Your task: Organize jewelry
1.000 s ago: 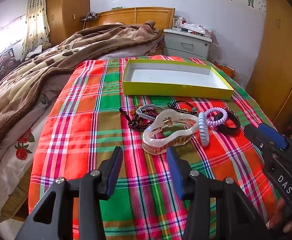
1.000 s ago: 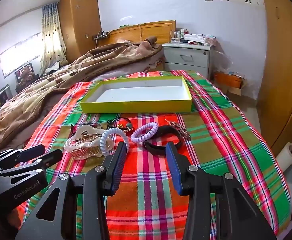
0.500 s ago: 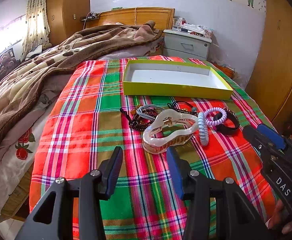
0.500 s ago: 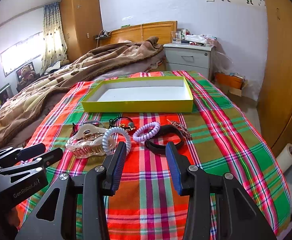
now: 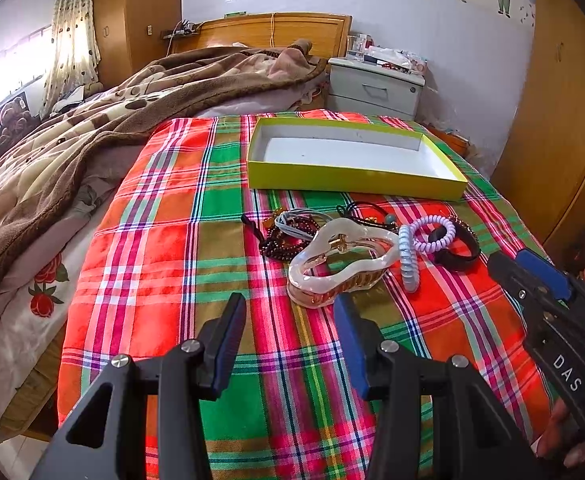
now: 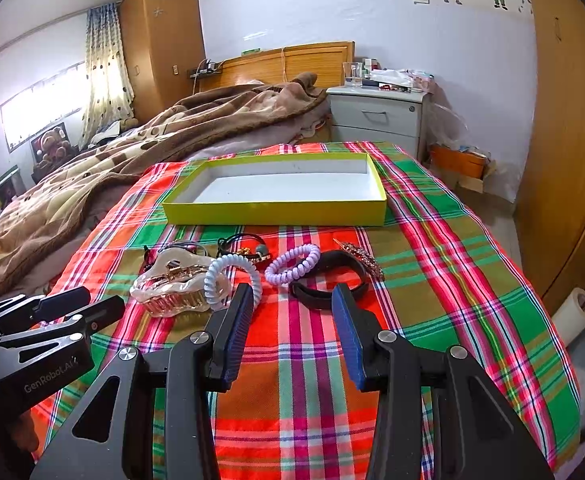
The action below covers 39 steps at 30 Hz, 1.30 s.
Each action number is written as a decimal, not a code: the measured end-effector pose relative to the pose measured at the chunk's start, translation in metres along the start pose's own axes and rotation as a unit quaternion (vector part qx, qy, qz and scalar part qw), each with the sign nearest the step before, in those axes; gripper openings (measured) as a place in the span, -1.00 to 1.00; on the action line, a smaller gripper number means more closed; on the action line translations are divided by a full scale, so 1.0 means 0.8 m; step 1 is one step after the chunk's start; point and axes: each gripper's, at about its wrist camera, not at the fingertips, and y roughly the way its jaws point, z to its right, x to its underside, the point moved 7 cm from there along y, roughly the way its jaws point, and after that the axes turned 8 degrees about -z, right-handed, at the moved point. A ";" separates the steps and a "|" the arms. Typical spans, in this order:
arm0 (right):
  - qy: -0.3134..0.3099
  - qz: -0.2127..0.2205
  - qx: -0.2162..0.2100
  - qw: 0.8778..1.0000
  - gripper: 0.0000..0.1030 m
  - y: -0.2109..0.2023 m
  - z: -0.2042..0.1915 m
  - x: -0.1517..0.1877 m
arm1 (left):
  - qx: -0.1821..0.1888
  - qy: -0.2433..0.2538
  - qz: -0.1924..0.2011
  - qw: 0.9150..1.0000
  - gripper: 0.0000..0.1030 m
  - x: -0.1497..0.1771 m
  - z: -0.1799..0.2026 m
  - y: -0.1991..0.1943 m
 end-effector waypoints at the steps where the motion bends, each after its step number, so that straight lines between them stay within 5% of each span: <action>1: 0.000 0.000 0.000 1.000 -0.19 0.000 0.000 0.000 | 0.000 0.000 -0.001 1.000 -0.08 0.001 -0.001 0.000; 39: -0.001 -0.001 -0.002 1.000 -0.18 0.000 -0.001 0.001 | -0.002 -0.001 -0.005 1.000 -0.08 -0.001 -0.001 0.002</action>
